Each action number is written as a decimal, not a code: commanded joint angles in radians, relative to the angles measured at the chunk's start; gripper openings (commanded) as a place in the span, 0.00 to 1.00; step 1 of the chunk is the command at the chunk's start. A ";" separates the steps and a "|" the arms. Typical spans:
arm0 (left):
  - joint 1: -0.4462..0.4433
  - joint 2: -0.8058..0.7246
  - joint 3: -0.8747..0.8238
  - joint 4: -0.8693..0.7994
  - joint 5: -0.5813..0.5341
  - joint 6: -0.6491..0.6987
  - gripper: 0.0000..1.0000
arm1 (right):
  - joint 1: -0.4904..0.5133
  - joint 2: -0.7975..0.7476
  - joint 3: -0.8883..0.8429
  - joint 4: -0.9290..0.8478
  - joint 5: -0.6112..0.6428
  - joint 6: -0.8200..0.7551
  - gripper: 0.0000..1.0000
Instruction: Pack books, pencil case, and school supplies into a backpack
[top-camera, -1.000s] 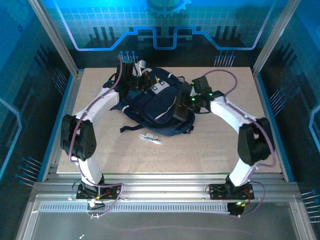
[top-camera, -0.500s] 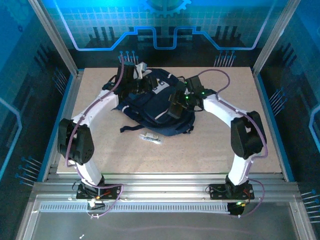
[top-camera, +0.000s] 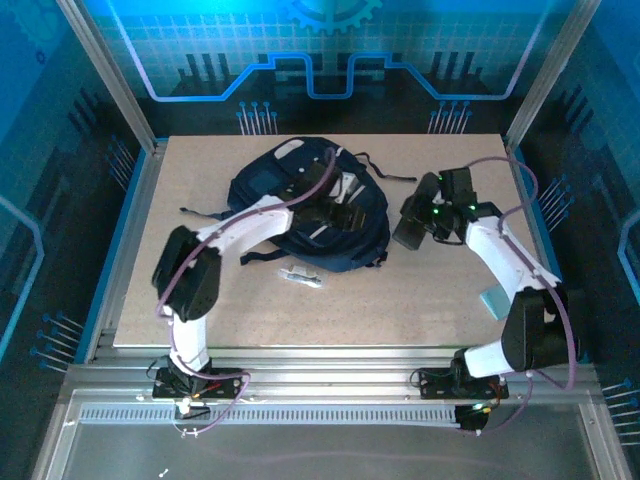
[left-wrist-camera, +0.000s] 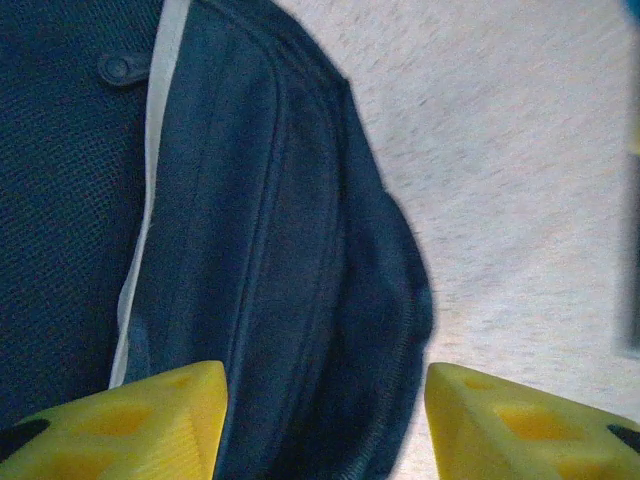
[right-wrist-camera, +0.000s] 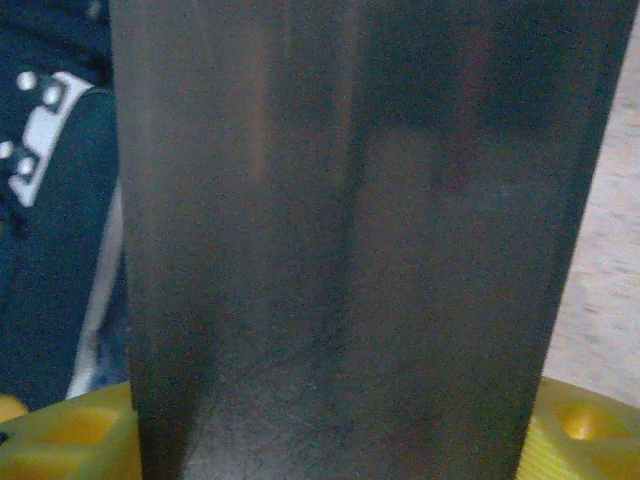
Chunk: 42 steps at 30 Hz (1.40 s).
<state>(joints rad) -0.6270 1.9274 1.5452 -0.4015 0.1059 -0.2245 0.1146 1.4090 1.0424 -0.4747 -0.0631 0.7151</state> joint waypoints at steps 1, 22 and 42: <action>-0.041 0.096 0.096 -0.095 -0.177 0.102 0.57 | -0.047 -0.070 -0.056 -0.016 -0.016 -0.029 0.57; -0.023 0.340 0.214 -0.153 -0.413 0.132 0.64 | -0.070 -0.034 -0.097 0.046 -0.089 -0.033 0.57; 0.244 0.067 0.192 -0.034 0.201 -0.160 0.00 | 0.041 0.025 0.001 0.097 -0.089 0.014 0.56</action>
<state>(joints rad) -0.4561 2.0911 1.7489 -0.4816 0.1802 -0.2626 0.1188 1.4082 0.9878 -0.4316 -0.1398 0.7067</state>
